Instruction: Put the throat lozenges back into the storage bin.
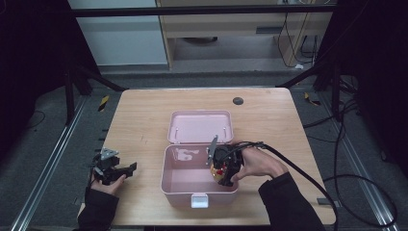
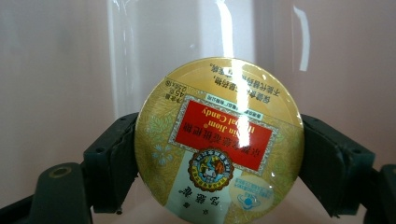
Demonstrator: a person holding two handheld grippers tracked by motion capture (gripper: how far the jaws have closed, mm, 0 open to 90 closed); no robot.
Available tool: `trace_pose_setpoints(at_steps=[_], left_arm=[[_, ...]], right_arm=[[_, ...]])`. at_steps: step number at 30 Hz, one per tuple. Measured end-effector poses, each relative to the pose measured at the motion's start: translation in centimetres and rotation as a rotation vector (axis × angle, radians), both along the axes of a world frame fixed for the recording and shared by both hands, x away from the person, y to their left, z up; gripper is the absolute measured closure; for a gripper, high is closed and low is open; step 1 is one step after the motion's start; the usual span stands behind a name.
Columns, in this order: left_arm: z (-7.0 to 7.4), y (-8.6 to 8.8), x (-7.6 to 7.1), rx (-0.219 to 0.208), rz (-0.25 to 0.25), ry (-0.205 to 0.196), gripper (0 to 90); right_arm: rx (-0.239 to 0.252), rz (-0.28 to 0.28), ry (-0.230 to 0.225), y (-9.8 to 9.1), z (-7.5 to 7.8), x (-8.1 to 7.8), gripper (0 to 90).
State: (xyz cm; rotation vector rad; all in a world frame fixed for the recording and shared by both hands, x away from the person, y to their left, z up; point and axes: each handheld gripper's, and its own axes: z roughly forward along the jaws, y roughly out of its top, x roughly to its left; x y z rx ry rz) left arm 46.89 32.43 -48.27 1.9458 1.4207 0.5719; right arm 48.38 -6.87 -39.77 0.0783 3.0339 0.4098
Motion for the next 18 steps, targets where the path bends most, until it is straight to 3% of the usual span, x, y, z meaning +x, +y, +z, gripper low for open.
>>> trace_pose_setpoints(at_steps=[7, 18], left_arm=[[0.0, -0.02, 0.01, 0.001, -0.002, 0.002, 23.3], [-0.01, -0.02, 0.01, 0.001, -0.003, 0.003, 23.3]], right_arm=[[-0.032, -0.004, 0.01, 0.11, -0.35, 0.07, 20.4], [-0.03, -0.009, 0.003, 0.07, -0.29, 0.1, 19.6]])
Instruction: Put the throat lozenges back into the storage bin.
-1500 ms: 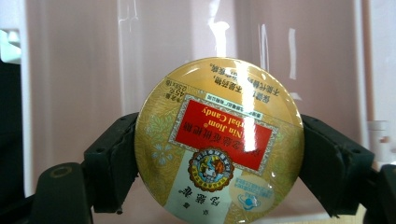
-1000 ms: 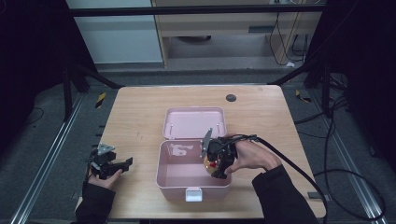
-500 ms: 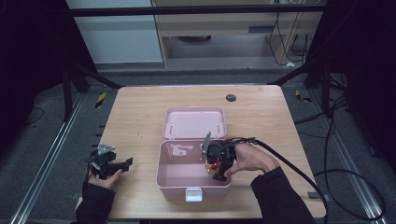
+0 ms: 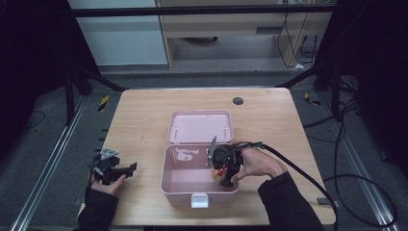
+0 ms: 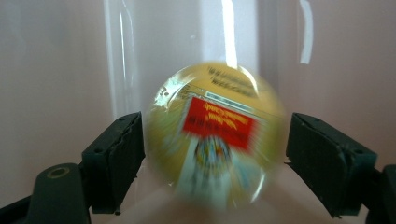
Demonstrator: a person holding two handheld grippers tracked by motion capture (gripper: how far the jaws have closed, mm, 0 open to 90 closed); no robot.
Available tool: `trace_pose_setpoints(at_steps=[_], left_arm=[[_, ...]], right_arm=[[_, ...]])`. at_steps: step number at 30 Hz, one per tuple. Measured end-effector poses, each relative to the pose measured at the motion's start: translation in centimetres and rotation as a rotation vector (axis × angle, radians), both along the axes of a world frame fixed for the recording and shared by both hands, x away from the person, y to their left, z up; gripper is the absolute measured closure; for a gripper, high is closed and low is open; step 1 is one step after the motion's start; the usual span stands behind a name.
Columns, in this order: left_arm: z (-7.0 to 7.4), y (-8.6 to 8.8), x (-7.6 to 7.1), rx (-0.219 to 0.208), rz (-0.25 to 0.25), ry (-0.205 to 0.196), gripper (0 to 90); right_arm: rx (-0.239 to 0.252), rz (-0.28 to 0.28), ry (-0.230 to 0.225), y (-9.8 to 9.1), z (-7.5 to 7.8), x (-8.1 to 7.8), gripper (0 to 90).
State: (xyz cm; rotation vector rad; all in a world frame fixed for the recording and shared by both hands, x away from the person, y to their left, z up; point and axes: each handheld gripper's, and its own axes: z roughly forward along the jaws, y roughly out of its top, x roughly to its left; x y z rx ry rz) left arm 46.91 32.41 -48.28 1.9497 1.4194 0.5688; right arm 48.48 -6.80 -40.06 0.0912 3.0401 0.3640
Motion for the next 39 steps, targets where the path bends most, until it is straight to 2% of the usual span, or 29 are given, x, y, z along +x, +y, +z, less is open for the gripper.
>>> trace_pose_setpoints(at_steps=[8, 21, 24, 31, 35, 39], left_arm=[[0.0, 0.0, 0.0, 0.0, 0.0, 0.0, 23.3], [0.1, 0.0, -0.1, 0.0, 0.001, -0.002, 23.8], [0.1, 0.0, -0.1, -0.002, 0.003, -0.003, 23.9], [0.1, 0.0, -0.1, -0.002, 0.002, -0.003, 24.3], [0.1, 0.0, -0.1, -0.002, 0.002, -0.003, 24.5], [0.1, 0.0, -0.1, -0.001, 0.003, -0.003, 24.8]], right_arm=[[0.053, -0.015, -0.014, -0.6, 1.1, -0.1, 20.1], [0.219, -0.103, -0.094, -3.2, 5.0, -0.4, 21.5], [0.268, -0.125, -0.126, -4.3, 6.0, -0.5, 22.1], [0.358, -0.23, -0.204, -7.9, 7.3, -0.8, 21.1], [0.401, -0.294, -0.228, -10.0, 7.1, -1.1, 20.3], [0.452, -0.352, -0.245, -11.8, 6.3, -1.5, 18.6]])
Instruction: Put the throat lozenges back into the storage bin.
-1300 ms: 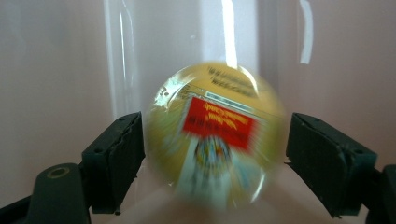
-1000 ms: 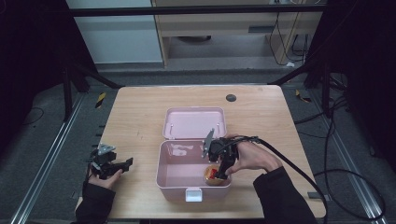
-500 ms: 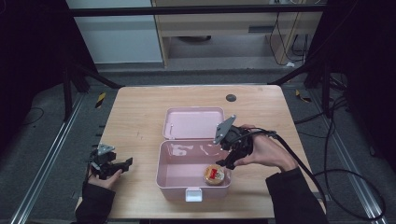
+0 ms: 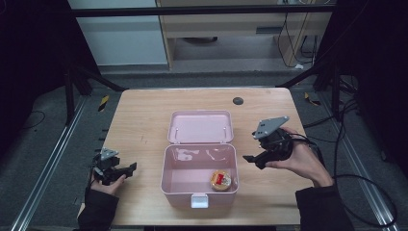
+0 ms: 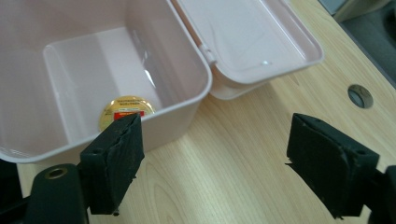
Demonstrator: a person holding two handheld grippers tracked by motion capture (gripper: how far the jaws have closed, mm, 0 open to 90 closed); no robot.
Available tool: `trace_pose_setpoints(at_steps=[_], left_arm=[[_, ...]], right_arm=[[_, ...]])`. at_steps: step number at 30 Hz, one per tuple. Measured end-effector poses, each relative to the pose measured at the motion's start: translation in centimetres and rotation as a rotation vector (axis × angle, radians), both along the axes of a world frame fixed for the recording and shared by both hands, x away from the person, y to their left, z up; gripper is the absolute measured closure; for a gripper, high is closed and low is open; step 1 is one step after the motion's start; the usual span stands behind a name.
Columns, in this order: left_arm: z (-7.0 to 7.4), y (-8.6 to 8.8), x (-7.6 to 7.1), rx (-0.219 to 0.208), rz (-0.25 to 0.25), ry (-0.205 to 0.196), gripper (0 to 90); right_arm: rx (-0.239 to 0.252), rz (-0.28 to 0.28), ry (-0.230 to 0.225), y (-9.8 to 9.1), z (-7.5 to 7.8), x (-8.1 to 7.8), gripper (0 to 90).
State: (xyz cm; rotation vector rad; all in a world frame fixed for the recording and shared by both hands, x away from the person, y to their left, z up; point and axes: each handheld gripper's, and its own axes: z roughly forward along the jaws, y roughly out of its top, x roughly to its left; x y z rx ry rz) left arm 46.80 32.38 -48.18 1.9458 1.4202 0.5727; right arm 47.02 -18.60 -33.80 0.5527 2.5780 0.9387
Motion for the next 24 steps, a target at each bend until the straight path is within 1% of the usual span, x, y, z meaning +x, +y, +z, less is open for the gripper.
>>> trace_pose_setpoints(at_steps=[3, 4, 5, 6, 8, 12, 14, 16, 17, 19, 20, 23, 24], left_arm=[[0.0, 0.0, 0.0, 0.001, 0.0, 0.0, 24.9], [0.0, 0.0, 0.0, 0.001, 0.0, -0.001, 24.9], [0.0, 0.0, 0.0, 0.002, -0.001, -0.001, 25.0], [0.0, 0.0, 0.0, 0.002, 0.0, -0.001, 25.0], [0.0, 0.0, 0.0, 0.002, 0.001, -0.001, 25.1], [0.1, 0.0, -0.1, 0.002, 0.002, -0.005, 25.4], [0.1, 0.0, -0.1, 0.004, 0.002, -0.007, 25.6], [0.1, 0.0, -0.1, 0.003, 0.004, -0.009, 25.7], [0.1, 0.0, -0.1, 0.003, 0.004, -0.01, 25.8], [0.1, 0.0, -0.1, 0.003, 0.006, -0.013, 26.0], [0.1, 0.0, -0.1, 0.003, 0.006, -0.013, 26.1], [0.1, 0.0, -0.1, 0.004, 0.007, -0.013, 26.5], [0.1, 0.0, -0.1, 0.005, 0.007, -0.015, 26.6]], right_arm=[[0.033, -0.054, -0.018, -1.1, -0.9, -0.1, 17.7], [0.053, -0.079, -0.018, -1.6, -1.3, -0.1, 17.4], [0.061, -0.099, -0.023, -1.9, -1.6, -0.1, 17.0], [0.072, -0.109, -0.027, -2.2, -1.8, -0.1, 16.8], [0.103, -0.157, -0.032, -2.8, -2.5, -0.2, 16.2], [0.155, -0.227, -0.054, -3.9, -3.6, -0.1, 14.1], [0.187, -0.27, -0.054, -4.4, -4.2, -0.1, 12.8], [0.215, -0.314, -0.065, -5.0, -4.9, -0.1, 10.8], [0.236, -0.345, -0.068, -5.3, -5.3, -0.1, 10.1], [0.265, -0.384, -0.067, -5.8, -6.0, 0.0, 9.6], [0.288, -0.41, -0.069, -6.2, -6.5, 0.0, 9.0], [0.318, -0.462, -0.074, -7.0, -7.7, 0.0, 8.0], [0.317, -0.475, -0.07, -7.2, -8.0, 0.1, 7.0]])
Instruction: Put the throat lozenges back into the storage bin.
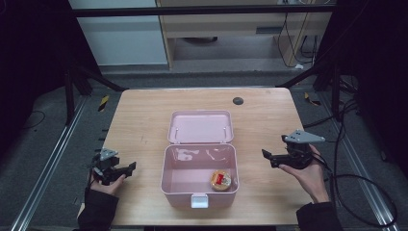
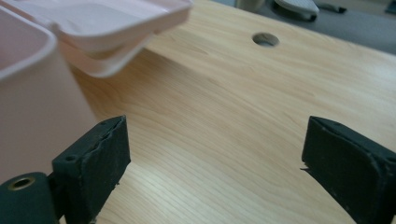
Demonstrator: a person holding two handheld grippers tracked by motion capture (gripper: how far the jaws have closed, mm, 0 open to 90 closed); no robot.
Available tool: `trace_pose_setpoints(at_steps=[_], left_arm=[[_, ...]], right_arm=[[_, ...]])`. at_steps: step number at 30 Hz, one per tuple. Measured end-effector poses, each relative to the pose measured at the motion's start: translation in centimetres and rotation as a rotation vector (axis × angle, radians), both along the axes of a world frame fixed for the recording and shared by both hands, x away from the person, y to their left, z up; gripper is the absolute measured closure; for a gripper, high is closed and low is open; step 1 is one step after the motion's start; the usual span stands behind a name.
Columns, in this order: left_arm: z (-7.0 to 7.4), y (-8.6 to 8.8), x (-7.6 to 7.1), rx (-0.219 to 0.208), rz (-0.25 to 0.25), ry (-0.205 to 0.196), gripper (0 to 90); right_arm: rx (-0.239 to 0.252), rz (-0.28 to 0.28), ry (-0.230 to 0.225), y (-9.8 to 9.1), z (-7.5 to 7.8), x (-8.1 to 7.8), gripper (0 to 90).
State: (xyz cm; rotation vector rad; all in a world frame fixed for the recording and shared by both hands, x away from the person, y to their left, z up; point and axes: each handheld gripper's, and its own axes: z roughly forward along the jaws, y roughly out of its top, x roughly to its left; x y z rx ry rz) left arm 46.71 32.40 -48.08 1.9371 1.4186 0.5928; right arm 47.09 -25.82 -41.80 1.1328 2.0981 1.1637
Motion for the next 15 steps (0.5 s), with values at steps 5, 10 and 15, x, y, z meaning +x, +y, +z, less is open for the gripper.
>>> trace_pose_setpoints(at_steps=[5, 10, 15], left_arm=[[0.0, 0.0, 0.0, 0.0, 0.001, -0.006, 27.7], [0.0, 0.0, 0.0, 0.001, 0.003, -0.008, 28.4], [-0.1, 0.2, 0.0, 0.006, 0.012, -0.007, 30.2]], right_arm=[[0.039, -0.1, 0.002, -1.4, -1.7, 0.2, 5.5], [0.051, -0.189, 0.013, -2.8, -3.5, 0.1, 4.0], [0.04, -0.271, 0.019, -3.8, -5.1, 0.1, 3.1]])
